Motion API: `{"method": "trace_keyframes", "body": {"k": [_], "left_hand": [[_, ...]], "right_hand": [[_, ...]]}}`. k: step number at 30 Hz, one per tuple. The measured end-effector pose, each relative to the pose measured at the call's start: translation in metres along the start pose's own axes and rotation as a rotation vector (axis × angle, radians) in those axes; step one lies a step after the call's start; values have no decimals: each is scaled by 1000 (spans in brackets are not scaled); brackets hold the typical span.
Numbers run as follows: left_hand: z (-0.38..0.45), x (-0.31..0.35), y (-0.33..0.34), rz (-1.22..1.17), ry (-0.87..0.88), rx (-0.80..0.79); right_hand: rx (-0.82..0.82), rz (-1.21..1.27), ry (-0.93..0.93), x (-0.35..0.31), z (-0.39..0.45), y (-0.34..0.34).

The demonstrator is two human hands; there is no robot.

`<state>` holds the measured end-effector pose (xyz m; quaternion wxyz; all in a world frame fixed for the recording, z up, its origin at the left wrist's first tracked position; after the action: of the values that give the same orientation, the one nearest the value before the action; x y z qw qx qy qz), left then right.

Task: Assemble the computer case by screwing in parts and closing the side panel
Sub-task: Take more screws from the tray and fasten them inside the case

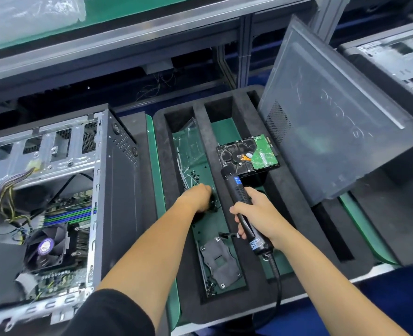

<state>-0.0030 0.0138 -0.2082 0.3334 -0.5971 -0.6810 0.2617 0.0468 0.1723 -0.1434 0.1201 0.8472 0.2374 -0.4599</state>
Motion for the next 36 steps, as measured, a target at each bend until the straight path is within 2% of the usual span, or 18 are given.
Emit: {"method": "trace_keyframes", "body": {"k": [5,10,14,19,25,36], "left_hand": [[-5,-1,-21,-137,9,-13],[-12,-8,-54,-302,48,82],[-15,-11,-69,-339,67,210],[-22,-20,-73,-336,-11,458],[-23,0,-31,-92,40,184],[-13,18,6,-146,47,314]], "right_hand": [[-4,-3,-17,-4,0,2],[6,7,-36,-10,-1,6],[11,-5,-33,-10,-2,7],[16,4,-29,-9,-3,7],[23,15,-30,-8,-3,6],[34,11,-15,-7,-3,6]]}}
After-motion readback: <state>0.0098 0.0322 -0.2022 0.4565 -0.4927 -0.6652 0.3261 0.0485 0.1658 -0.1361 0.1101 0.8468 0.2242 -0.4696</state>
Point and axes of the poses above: each hand's wrist, its own z-axis towards the middle knuckle, its own y-axis out of the palm, x = y × z, the point moved 7 cm from there along z, towards the middle knuckle, and after that the axes turned 7 degrees about -z, right-handed, at the moved point
